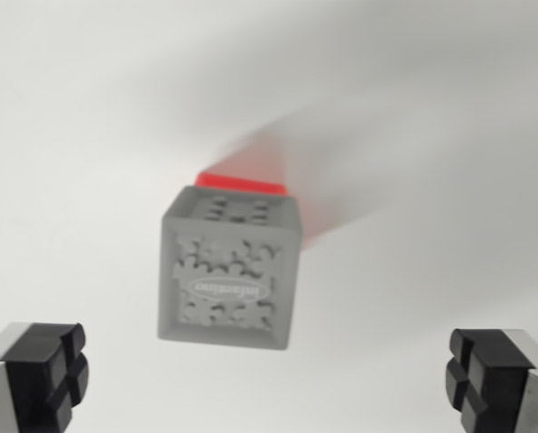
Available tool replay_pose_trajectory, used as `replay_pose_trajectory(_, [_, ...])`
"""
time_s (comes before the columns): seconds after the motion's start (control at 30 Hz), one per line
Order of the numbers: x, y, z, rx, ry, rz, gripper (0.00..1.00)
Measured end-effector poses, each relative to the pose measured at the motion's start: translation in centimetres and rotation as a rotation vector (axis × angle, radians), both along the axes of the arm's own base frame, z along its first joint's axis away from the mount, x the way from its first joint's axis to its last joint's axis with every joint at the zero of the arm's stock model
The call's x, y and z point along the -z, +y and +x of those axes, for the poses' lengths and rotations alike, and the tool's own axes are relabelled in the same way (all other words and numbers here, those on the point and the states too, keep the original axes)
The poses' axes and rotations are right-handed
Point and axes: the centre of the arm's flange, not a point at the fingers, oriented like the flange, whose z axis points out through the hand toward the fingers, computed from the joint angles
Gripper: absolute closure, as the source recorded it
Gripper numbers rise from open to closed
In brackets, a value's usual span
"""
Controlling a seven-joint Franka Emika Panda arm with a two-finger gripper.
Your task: Destack cube
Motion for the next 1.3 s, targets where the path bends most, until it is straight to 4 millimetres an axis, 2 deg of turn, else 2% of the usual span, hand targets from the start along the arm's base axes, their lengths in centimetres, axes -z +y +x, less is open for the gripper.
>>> replay_pose_trajectory(0.33, [3.1,2.5,-1.4,0.059,-0.006,0.007,0.0])
replay_pose_trajectory(0.77, [8.3,2.5,-1.4,0.066,-0.004,0.009,0.0])
replay_pose_trajectory(1.17, [10.7,2.4,-1.5,0.068,-0.005,0.011,0.0])
replay_pose_trajectory(1.2, [10.8,2.4,-1.5,0.068,-0.005,0.011,1.0])
replay_pose_trajectory(1.3, [10.8,2.4,-1.5,0.068,-0.006,0.011,1.0])
